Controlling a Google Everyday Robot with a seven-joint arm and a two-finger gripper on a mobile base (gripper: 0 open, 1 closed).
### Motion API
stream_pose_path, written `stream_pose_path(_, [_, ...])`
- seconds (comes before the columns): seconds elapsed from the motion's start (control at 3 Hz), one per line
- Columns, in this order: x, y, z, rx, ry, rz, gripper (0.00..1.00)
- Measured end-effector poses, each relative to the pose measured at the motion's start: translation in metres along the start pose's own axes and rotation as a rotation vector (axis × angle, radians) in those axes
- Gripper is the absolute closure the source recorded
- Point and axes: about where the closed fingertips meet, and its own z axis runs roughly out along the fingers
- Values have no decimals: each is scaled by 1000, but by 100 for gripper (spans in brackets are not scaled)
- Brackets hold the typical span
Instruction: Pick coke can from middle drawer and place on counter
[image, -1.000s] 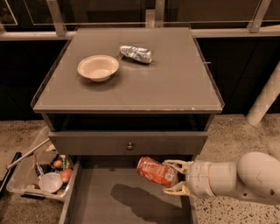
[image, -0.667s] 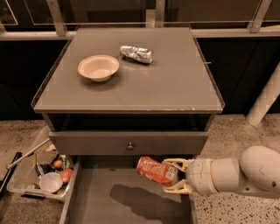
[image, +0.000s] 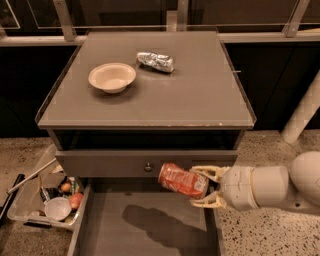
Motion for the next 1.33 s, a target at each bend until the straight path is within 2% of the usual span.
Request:
stream_pose_path(0.33, [-54, -39, -52, 57, -2, -92, 100])
stream_pose_path(0.67, [-101, -78, -94, 79, -23, -150, 100])
stream_pose_path(1.0, [-110, -87, -102, 96, -27, -171, 100])
stream_pose_path(1.33, [-110, -88, -102, 96, -27, -170, 100])
